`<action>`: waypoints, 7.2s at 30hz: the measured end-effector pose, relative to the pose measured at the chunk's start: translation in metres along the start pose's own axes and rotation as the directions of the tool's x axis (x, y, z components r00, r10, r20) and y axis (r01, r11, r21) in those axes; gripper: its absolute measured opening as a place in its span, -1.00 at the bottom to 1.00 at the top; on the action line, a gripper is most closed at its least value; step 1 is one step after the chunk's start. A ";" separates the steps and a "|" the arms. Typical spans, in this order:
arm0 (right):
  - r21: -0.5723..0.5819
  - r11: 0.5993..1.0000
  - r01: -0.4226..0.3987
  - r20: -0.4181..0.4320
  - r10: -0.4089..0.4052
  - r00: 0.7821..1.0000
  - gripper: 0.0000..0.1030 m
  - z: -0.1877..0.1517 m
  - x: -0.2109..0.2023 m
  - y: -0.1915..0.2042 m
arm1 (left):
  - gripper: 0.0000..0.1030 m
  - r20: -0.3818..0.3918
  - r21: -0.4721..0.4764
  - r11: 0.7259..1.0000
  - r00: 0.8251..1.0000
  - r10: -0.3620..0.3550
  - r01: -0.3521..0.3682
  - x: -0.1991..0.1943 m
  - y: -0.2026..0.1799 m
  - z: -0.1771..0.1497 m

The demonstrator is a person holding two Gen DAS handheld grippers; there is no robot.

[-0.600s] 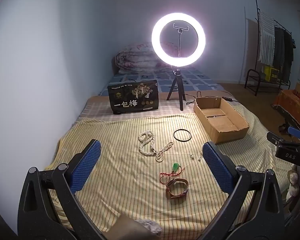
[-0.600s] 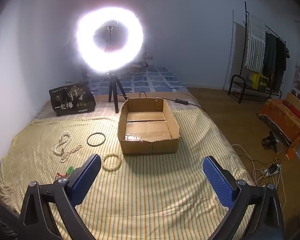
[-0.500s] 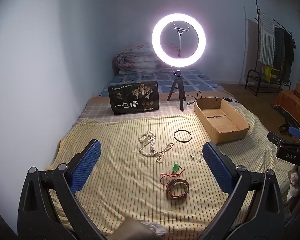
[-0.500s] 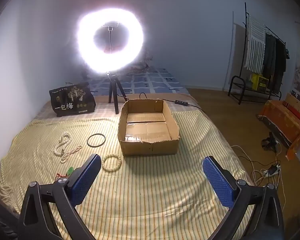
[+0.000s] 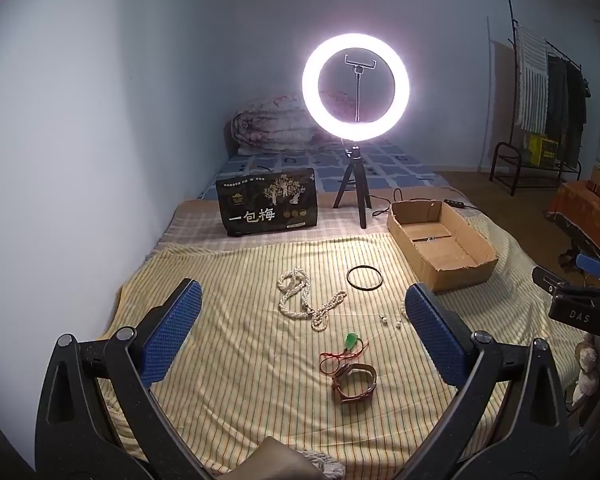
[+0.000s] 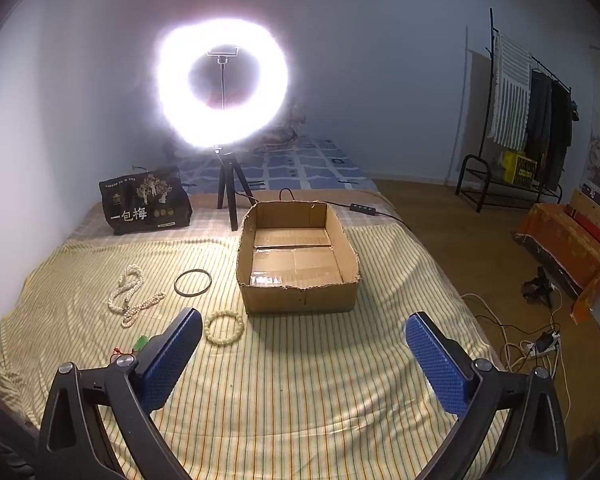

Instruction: Organize jewelry

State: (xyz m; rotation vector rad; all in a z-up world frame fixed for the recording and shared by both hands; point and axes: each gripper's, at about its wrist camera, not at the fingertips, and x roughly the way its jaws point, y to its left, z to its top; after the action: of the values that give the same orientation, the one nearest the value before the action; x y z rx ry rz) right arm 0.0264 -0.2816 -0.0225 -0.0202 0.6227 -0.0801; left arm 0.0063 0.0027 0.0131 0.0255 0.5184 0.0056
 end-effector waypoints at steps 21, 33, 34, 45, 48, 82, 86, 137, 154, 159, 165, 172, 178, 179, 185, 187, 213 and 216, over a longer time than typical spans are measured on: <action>0.002 1.000 -0.002 0.002 0.002 1.000 0.99 0.003 -0.001 0.000 | 1.00 0.018 0.003 1.000 1.000 0.004 -0.004 -0.005 -0.006 0.000; 0.001 1.000 -0.003 0.005 0.003 1.000 0.99 0.003 -0.001 0.000 | 1.00 0.021 0.002 1.000 1.000 0.005 -0.005 -0.006 -0.007 -0.002; 0.002 1.000 -0.003 0.005 0.002 1.000 0.99 0.003 -0.001 0.000 | 1.00 0.021 0.002 1.000 1.000 0.004 -0.004 -0.006 -0.007 -0.002; 0.002 1.000 -0.002 0.009 0.002 1.000 0.99 0.004 -0.003 0.002 | 1.00 0.025 0.002 1.000 1.000 0.004 -0.004 -0.008 -0.007 -0.001; 0.002 1.000 -0.002 0.010 0.002 1.000 0.99 0.005 -0.004 0.002 | 1.00 0.025 0.003 1.000 1.000 0.003 -0.003 -0.008 -0.007 -0.001; -0.004 1.000 -0.014 -0.003 0.014 1.000 0.99 0.003 -0.001 0.006 | 1.00 0.018 0.000 1.000 1.000 0.007 -0.007 -0.009 -0.006 -0.002; -0.013 0.999 -0.034 -0.021 0.034 0.999 0.99 0.001 0.004 0.006 | 1.00 -0.003 -0.003 1.000 1.000 0.017 -0.017 -0.004 -0.002 -0.004; 0.168 0.882 -0.440 -0.538 0.456 0.709 -0.11 -0.024 0.170 0.075 | -0.05 -0.621 -0.258 0.946 0.716 -0.319 0.197 0.141 0.009 -0.108; 0.137 0.853 -0.504 -0.618 0.471 0.630 -0.20 -0.033 0.214 0.175 | -0.12 -0.632 -0.298 0.940 0.704 -0.324 0.165 0.161 0.010 -0.117; 0.103 0.863 -0.494 -0.627 0.442 0.642 -0.22 -0.036 0.216 0.190 | -0.12 -0.643 -0.301 0.941 0.695 -0.322 0.157 0.169 0.006 -0.122; -0.006 0.882 -0.471 -0.625 0.364 0.690 -0.45 -0.039 0.211 0.200 | -0.15 -0.662 -0.295 0.946 0.686 -0.301 0.131 0.183 0.000 -0.131; -0.068 0.879 -0.472 -0.611 0.338 0.716 -0.66 -0.039 0.208 0.209 | -0.22 -0.665 -0.304 0.946 0.687 -0.294 0.110 0.189 -0.002 -0.139; -0.050 0.867 -0.497 -0.593 0.374 0.713 -0.67 -0.034 0.200 0.209 | -0.59 -0.667 -0.292 0.950 0.690 -0.282 0.106 0.195 -0.006 -0.142; -0.050 0.865 -0.499 -0.587 0.379 0.715 -0.67 -0.033 0.197 0.209 | -0.74 -0.668 -0.293 0.950 0.688 -0.283 0.107 0.195 -0.006 -0.143; -0.012 0.857 -0.516 -0.548 0.426 0.720 -0.67 -0.016 0.185 0.203 | -0.85 -0.666 -0.285 0.952 0.691 -0.282 0.113 0.196 -0.006 -0.141; -0.004 0.851 -0.525 -0.534 0.442 0.721 -0.67 -0.010 0.180 0.203 | -0.85 -0.664 -0.284 0.952 0.693 -0.281 0.114 0.194 -0.004 -0.141; 0.041 0.852 -0.522 -0.306 0.508 0.805 -0.67 0.064 0.127 0.142 | -0.90 -0.580 -0.243 0.963 0.779 -0.239 0.115 0.160 0.005 -0.114; 0.036 0.854 -0.520 -0.290 0.507 0.812 -0.67 0.067 0.122 0.137 | -0.90 -0.559 -0.237 0.964 0.795 -0.235 0.118 0.156 0.004 -0.106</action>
State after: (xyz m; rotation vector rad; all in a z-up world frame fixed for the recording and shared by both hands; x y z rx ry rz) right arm 0.1741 -0.1551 -0.0449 0.1204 0.9076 0.4692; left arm 0.0888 0.0111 -0.1564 -0.2224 1.1404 -0.1262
